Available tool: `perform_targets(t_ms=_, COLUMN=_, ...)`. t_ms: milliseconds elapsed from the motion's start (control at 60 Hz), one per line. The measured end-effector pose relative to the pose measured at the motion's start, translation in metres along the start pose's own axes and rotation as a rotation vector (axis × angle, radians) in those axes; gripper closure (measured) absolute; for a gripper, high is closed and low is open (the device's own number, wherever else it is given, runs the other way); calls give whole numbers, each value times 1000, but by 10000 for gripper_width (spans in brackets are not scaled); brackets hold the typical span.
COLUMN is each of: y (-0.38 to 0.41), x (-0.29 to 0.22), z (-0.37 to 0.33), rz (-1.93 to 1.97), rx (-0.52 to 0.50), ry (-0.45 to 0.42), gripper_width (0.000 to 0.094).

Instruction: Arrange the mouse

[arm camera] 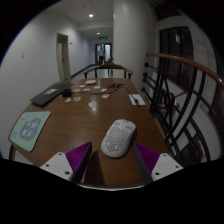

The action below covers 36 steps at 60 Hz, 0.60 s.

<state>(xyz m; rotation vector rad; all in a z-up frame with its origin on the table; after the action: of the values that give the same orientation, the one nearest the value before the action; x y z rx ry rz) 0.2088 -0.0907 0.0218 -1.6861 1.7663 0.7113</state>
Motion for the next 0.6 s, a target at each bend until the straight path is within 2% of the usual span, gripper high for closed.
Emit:
perform_targets(t_ms=117, y=-7, x=-14, z=27, rz=6, rx=-31, ry=15, gripper_width=95)
perform_targets(t_ms=233, y=-9, x=-34, z=50, rz=-2, rx=-20, ry=33, gripper_width=97)
perform_targets(t_ms=267, y=-9, x=-38, z=55, rz=-1, rx=-11, ry=33, gripper_width=154)
perform_targets(t_ms=333, y=-5, x=-43, z=60, rz=5, rx=-8, ry=21, gripper_width=419)
perform_targets(t_ms=533, y=-5, x=-46, z=58, rz=97, rx=18, ry=14, gripper_width=562)
perform_targets(t_ms=567, y=-11, x=-51, z=52, rz=149, rx=58, ry=5, gripper_width=572)
perform_targets(t_ms=600, y=-18, x=-65, z=40, rz=173, rx=118, ry=-46, gripper_width=577)
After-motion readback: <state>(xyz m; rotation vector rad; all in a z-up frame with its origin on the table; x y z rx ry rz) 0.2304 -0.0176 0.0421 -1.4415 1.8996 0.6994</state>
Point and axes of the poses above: the point between the fingertips, and its own axes, seen from behind it with the camera up: y to the left, x down, z forward, the way the camera looks, the point moved 5 cm from there along -z, backward, against the way the camera looks, and after that the axes turned 6 degrees about y, right-handed, at the moved point
